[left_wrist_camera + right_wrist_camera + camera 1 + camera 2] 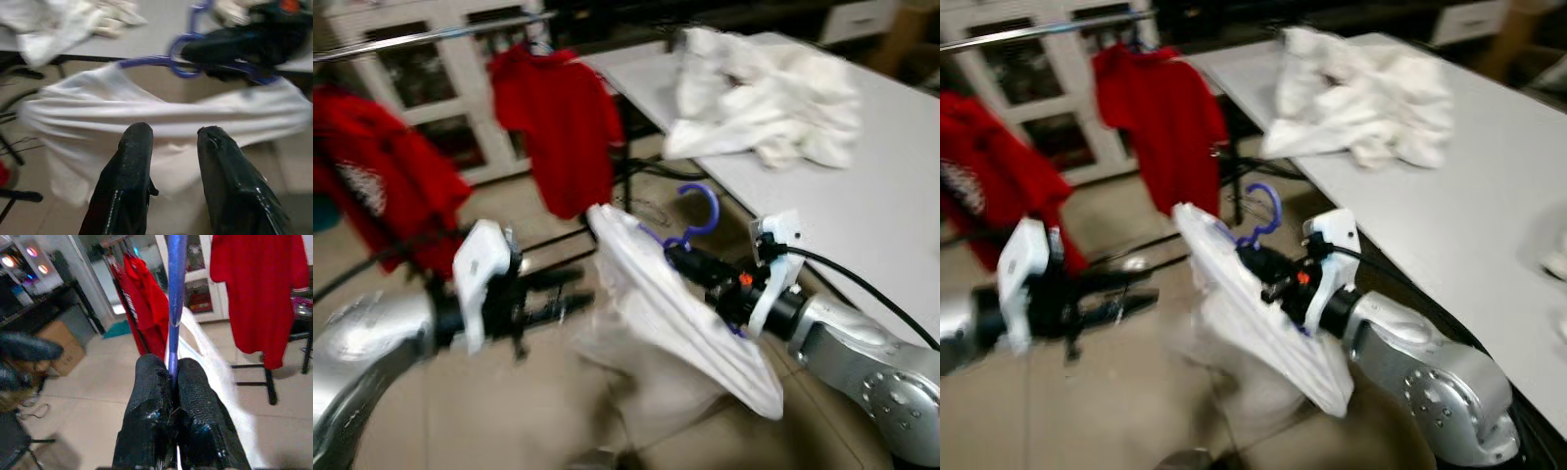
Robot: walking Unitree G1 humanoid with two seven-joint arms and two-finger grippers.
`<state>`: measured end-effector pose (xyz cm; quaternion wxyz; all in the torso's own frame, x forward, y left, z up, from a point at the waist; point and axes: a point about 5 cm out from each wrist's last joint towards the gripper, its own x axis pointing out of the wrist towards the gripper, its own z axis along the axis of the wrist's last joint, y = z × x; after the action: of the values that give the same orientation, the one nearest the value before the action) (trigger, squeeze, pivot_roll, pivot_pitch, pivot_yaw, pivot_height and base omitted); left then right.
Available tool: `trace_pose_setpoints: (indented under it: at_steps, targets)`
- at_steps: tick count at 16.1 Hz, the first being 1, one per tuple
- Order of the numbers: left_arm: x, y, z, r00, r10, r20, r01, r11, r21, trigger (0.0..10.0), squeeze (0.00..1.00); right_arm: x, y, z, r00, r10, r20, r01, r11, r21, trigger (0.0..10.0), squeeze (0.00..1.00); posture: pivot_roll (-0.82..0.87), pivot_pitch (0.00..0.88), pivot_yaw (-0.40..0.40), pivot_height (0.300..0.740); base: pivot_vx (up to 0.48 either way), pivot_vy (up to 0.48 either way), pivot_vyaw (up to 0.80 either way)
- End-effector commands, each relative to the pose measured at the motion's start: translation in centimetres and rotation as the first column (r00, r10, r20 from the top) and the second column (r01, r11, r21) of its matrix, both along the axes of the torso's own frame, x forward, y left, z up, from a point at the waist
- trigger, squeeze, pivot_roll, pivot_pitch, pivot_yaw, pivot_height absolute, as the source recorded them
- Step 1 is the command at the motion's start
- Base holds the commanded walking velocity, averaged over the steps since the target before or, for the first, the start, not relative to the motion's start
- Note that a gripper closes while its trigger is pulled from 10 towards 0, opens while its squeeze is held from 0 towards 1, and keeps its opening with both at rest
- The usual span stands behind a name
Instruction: Hang hanger
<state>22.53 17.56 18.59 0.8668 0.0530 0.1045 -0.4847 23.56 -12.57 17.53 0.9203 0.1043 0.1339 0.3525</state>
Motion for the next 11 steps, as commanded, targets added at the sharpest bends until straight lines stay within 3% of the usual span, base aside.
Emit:
trace_pose_setpoints:
  at_steps: [1, 2, 4, 7, 10, 11]
  targets:
    - [0.7, -0.2, -0.9, 0.999, 0.033, -0.002, -0.033, 0.999, -0.002, 10.0, 0.00, 0.5, -0.9, 0.3, 0.998, -0.047, 0.048, 0.048, 0.999, -0.014, 10.0, 0.00, 0.00, 0.000, 0.087, 0.740, 0.000, 0.000, 0.80]
    - [1.1, -0.1, -1.1, 0.998, 0.056, 0.000, -0.056, 0.998, -0.016, 10.0, 0.00, 0.7, -0.9, 0.3, 0.997, -0.056, 0.054, 0.057, 0.998, -0.016, 10.0, 0.00, -0.01, 0.000, 0.078, 0.740, 0.000, 0.000, 0.80]
    - [2.3, 0.7, -1.9, 0.978, 0.210, 0.013, -0.210, 0.978, -0.006, 10.0, 0.00, 1.5, -0.4, -0.3, 0.997, -0.060, 0.058, 0.061, 0.998, -0.011, 10.0, 0.00, 0.04, 0.000, 0.020, 0.740, 0.000, 0.000, 0.80]
    - [2.9, 3.0, -2.8, 0.900, 0.427, 0.087, -0.434, 0.897, 0.083, 10.0, 0.00, 2.0, 0.0, -0.4, 0.997, -0.013, 0.082, 0.014, 1.000, -0.019, 10.0, 0.00, 0.08, 0.000, 0.011, 0.740, 0.000, 0.000, 0.80]
    - [4.1, 3.5, -2.9, 0.853, 0.501, 0.147, -0.514, 0.856, 0.063, 10.0, 0.00, 2.6, -0.4, -0.5, 0.995, -0.023, 0.101, 0.025, 1.000, -0.012, 10.0, 0.00, 0.09, 0.000, 0.012, 0.740, 0.000, 0.000, 0.80]
    - [4.8, 4.3, -2.5, 0.788, 0.592, 0.170, -0.606, 0.795, 0.040, 10.0, 0.00, 3.0, -0.3, -0.3, 0.994, -0.035, 0.106, 0.035, 0.999, 0.007, 10.0, 0.00, 0.10, 0.000, 0.006, 0.740, 0.000, 0.000, 0.80]
